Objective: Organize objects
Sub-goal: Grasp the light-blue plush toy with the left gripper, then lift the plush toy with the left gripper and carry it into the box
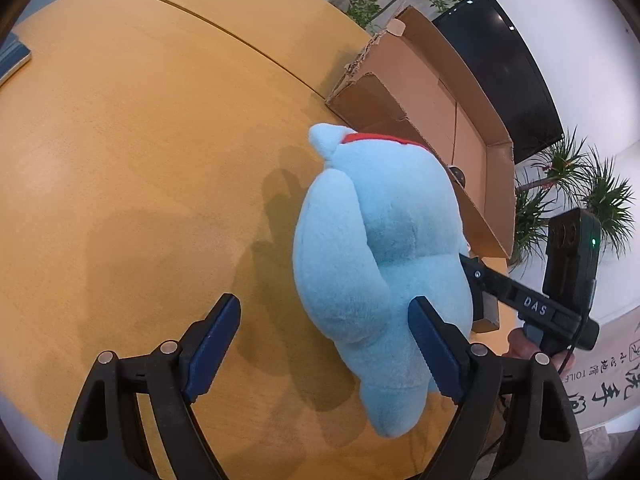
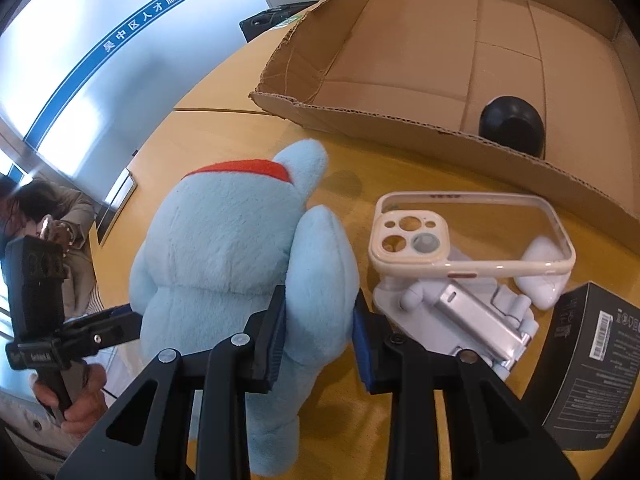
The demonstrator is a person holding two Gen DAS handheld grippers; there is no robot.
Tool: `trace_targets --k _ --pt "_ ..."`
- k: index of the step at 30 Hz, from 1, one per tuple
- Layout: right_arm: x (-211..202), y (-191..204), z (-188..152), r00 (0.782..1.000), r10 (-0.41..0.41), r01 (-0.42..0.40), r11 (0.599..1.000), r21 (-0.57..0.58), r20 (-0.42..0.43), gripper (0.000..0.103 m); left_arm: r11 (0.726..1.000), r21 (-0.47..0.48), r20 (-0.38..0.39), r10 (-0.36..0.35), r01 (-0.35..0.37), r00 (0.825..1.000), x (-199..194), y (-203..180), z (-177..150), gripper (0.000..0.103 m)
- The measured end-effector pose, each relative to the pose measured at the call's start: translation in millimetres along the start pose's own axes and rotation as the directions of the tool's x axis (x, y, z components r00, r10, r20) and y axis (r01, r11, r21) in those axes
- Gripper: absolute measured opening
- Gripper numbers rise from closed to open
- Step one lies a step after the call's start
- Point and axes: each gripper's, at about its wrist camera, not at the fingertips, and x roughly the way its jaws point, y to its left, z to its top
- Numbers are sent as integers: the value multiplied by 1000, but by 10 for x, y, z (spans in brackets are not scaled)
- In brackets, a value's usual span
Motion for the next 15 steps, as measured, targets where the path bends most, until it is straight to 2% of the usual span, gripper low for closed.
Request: trace_targets --k 5,7,9,10,11,12,15 --pt "-41 -36 -43 1000 18 -18 1000 14 12 27 999 7 -1 -43 43 999 31 -27 85 86" --pt "-35 -10 -54 1000 17 -17 1000 6 19 27 998 5 -13 -58 58 998 71 -27 123 77" --pt "-37 7 -53 1000 15 -15 1000 -4 23 30 996 11 -19 -87 87 996 78 -37 152 54" --pt "-36 14 -51 1000 18 -18 1000 -4 25 31 996 18 -17 -92 92 996 61 -43 147 50" --pt "-34 13 -46 999 22 -22 1000 -3 27 32 997 23 -6 -69 70 998 39 -44 156 36" --pt "-30 1 -44 999 32 -31 999 -23 15 32 998 30 -1 -49 49 999 31 -44 164 30" --pt "-7 -41 -44 999 45 -45 999 0 16 33 998 8 -12 -69 69 998 44 28 184 30"
